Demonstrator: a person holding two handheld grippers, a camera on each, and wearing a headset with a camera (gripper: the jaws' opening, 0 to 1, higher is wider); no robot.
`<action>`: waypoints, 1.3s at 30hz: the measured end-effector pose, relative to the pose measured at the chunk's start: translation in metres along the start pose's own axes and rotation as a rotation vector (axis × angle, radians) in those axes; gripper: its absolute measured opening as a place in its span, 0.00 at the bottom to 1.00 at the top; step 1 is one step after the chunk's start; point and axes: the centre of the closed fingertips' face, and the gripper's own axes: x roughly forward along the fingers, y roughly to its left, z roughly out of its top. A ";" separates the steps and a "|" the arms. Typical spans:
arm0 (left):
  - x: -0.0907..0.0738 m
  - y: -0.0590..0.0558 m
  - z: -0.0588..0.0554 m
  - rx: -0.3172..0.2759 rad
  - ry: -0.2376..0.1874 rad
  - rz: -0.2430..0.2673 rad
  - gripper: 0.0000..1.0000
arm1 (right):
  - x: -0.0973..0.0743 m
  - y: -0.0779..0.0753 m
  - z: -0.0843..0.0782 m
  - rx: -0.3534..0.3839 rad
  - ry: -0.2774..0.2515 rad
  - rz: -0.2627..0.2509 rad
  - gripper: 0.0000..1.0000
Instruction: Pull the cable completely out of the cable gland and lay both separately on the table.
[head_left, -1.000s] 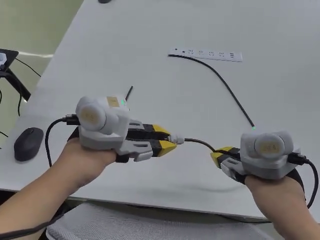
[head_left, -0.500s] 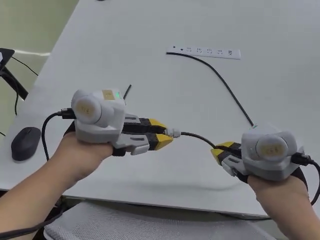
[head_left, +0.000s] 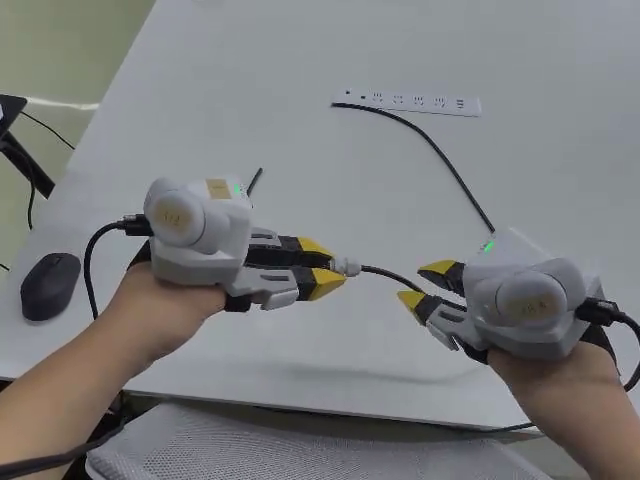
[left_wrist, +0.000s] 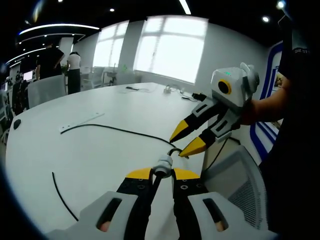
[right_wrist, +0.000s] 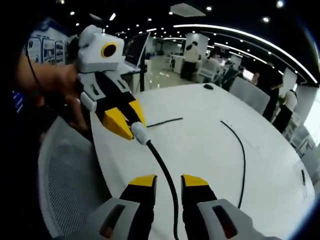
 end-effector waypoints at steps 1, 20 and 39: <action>0.000 0.000 0.000 0.004 0.002 0.000 0.15 | 0.002 0.002 0.003 -0.021 0.002 0.008 0.15; 0.000 -0.005 0.002 0.064 0.014 -0.011 0.15 | 0.015 0.020 0.022 -0.245 0.001 0.039 0.04; 0.002 -0.008 0.003 0.072 0.011 -0.014 0.15 | 0.014 0.018 0.019 -0.174 -0.013 0.039 0.00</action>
